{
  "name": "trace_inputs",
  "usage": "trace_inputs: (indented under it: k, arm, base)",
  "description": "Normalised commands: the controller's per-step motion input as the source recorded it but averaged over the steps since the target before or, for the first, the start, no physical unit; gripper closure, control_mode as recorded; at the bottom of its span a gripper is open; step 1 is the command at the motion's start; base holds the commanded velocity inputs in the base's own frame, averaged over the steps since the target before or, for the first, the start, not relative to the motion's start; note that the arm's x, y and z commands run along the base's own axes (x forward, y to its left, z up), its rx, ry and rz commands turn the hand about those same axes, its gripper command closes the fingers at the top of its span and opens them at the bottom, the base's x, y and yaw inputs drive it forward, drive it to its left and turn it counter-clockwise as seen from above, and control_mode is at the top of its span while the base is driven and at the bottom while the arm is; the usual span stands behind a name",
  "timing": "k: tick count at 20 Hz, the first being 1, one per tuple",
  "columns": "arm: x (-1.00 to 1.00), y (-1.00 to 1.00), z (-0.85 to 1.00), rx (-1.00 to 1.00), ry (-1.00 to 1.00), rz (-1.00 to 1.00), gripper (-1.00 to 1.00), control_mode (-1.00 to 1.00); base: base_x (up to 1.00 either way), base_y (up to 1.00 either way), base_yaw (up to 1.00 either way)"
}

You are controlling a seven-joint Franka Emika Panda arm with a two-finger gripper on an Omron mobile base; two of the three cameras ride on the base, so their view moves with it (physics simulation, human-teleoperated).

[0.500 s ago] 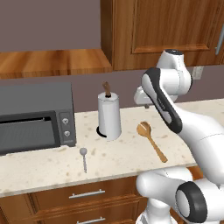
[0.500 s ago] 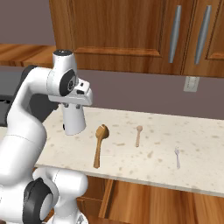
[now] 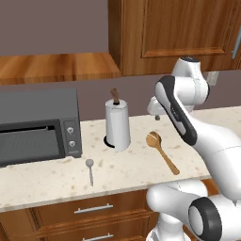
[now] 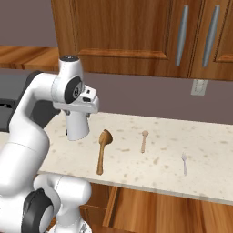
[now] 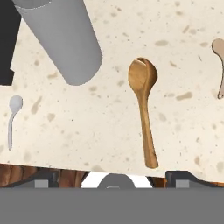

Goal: Organize the utensils by type. Pick up the wooden spoons from the counter and place them in the open cabinet. Then pick up the metallic utensils from the counter and place them in the open drawer.

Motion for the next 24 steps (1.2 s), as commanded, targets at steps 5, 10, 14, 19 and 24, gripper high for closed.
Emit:
trace_inputs:
  k: [5,10,14,19,24]
  arm:
    - [0.0,-0.26,-0.22,0.0,0.01,0.04,-1.0,-1.0]
    - [0.0,-0.36,-0.21,0.0,0.01,0.07,-1.0,-1.0]
    - [0.0,-0.25,-0.23,0.0,0.05,0.02,-1.0,-1.0]
    - [0.0,-0.1,-0.28,0.0,0.01,0.05,-1.0,-1.0]
    - [0.01,-0.04,-0.33,0.0,0.0,0.21,-1.0,-1.0]
  base:
    - [0.0,0.0,0.0]
    - [0.0,0.0,0.0]
    - [0.0,0.0,0.0]
    - [0.0,0.0,0.0]
    - [0.0,0.0,0.0]
